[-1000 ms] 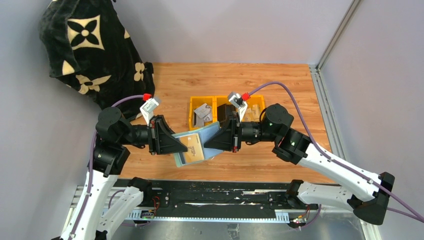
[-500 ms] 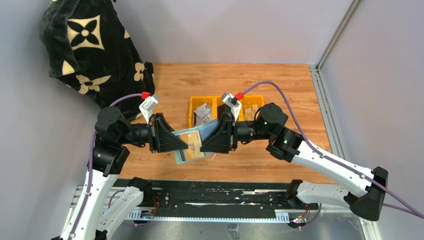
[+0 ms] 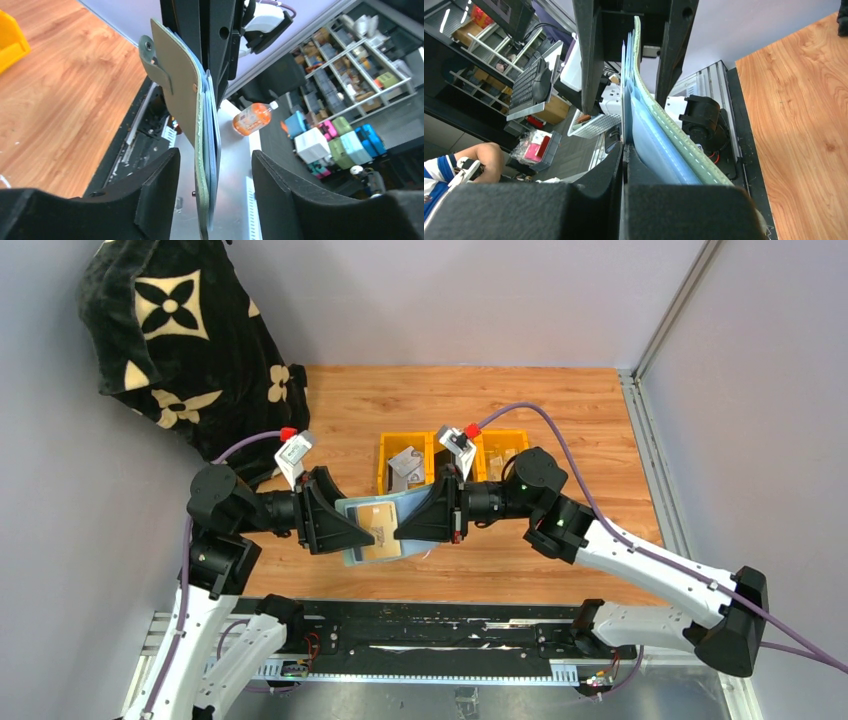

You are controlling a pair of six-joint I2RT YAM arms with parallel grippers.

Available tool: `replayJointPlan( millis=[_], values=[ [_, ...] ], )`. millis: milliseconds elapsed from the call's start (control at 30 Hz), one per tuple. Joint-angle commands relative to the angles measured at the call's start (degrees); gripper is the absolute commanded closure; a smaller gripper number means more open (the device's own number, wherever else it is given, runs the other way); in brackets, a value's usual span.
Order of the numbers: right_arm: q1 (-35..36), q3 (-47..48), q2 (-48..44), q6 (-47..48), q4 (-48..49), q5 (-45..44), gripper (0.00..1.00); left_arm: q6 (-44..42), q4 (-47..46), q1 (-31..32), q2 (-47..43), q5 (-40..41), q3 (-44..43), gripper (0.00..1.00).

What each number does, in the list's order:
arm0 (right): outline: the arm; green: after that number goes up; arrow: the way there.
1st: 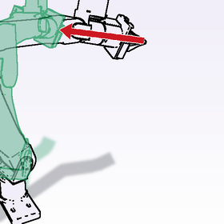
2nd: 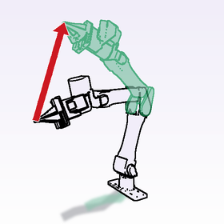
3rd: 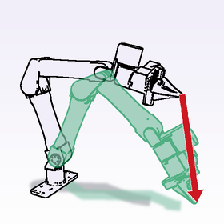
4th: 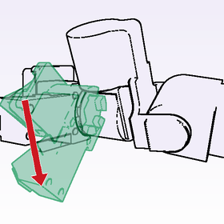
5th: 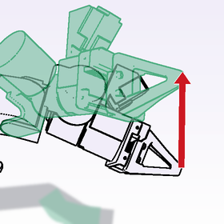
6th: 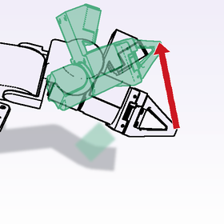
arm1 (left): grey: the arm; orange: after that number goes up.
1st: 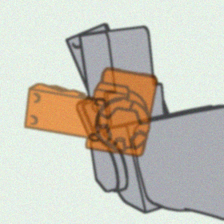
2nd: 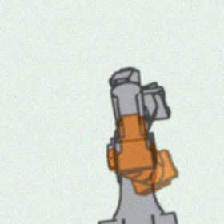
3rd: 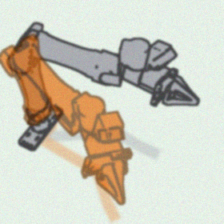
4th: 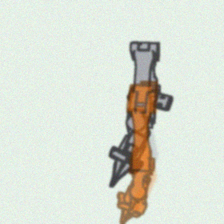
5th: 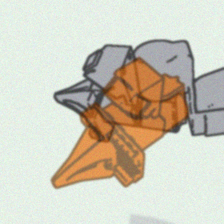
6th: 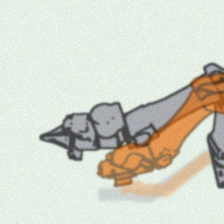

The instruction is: Take the credit cards out of the card holder

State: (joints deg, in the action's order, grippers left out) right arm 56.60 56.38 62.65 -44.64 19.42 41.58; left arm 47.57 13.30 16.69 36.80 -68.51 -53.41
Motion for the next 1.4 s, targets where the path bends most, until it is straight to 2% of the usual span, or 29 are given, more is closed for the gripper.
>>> replayJointPlan(
  millis=[0,67,267,500,800,1367],
  values=[
    [0.6,-1.1,1.3,-3.8,8.6,-1.1,1.00,14.4,-15.6,0.2,-2.5,0.5,5.6,0.39],
    [0.5,-1.2,1.9,-4.4,9.5,-1.6,1.00,14.8,-15.7,0.2,-2.6,0.0,6.0,0.40],
    [0.4,-2.4,0.5,-2.9,8.0,-4.7,1.00,16.3,-18.0,0.2,-2.8,-3.2,5.3,0.58],
    [-0.5,-5.0,-3.4,-2.2,5.8,-7.2,1.00,16.6,-17.7,0.2,-3.1,-4.0,4.7,0.66],
    [-0.5,-6.5,-5.4,-2.1,5.5,-6.7,1.00,16.4,-17.9,0.2,-2.4,-4.1,3.4,0.87],
    [-0.5,-7.2,-7.2,-0.8,3.5,-7.4,1.00,13.5,-14.0,0.2,-1.8,-3.9,1.4,0.89]
  ],
)
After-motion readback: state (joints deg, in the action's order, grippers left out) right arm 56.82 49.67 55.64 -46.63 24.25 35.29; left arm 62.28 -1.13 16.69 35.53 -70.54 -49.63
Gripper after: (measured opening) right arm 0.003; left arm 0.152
